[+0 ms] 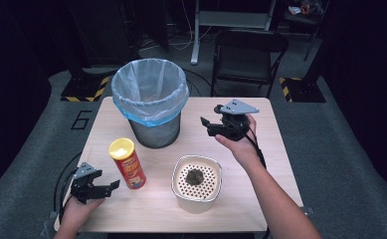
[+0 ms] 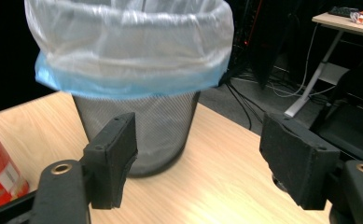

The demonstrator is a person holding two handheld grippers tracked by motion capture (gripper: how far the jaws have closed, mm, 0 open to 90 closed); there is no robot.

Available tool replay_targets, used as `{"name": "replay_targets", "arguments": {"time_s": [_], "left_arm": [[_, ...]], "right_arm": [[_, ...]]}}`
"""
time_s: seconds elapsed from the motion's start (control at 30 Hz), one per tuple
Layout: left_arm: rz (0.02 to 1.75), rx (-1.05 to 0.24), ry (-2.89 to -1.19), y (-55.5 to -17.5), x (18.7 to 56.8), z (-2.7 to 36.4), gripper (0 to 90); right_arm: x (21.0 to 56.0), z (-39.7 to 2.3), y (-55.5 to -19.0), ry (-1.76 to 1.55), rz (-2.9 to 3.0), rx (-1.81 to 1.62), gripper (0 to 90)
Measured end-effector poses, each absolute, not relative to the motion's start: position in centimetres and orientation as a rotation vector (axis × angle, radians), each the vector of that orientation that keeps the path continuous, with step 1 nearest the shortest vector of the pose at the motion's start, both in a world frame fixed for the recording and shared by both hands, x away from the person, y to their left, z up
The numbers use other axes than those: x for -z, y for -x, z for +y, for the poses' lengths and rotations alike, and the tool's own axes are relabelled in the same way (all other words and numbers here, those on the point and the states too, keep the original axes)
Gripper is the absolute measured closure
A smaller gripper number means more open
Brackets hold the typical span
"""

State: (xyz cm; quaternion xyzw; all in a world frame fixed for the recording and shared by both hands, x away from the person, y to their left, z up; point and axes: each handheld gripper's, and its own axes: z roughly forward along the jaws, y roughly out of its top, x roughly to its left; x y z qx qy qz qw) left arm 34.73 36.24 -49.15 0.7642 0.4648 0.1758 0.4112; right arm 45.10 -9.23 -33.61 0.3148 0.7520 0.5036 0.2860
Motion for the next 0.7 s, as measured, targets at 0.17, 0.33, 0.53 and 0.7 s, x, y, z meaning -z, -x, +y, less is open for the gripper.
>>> {"name": "replay_targets", "arguments": {"time_s": [0.17, 0.33, 0.53, 0.7], "left_arm": [[1.098, -0.398, -1.917, -34.5, 48.6, 35.2, 11.7], [1.060, -0.387, -1.919, -34.7, 48.3, 33.9, 11.6], [1.049, -0.375, -1.900, -35.4, 48.4, 32.7, 11.6], [1.041, -0.378, -1.879, -36.0, 48.6, 32.0, 12.2]], "right_arm": [[34.6, -10.3, -44.0, -0.882, 1.999, -1.353, 26.0], [35.9, -11.3, -43.2, -0.915, 2.006, -1.329, 26.0], [37.2, -12.7, -42.3, -0.965, 1.993, -1.326, 26.0], [38.1, -13.7, -41.5, -0.987, 1.983, -1.299, 26.1]]}}
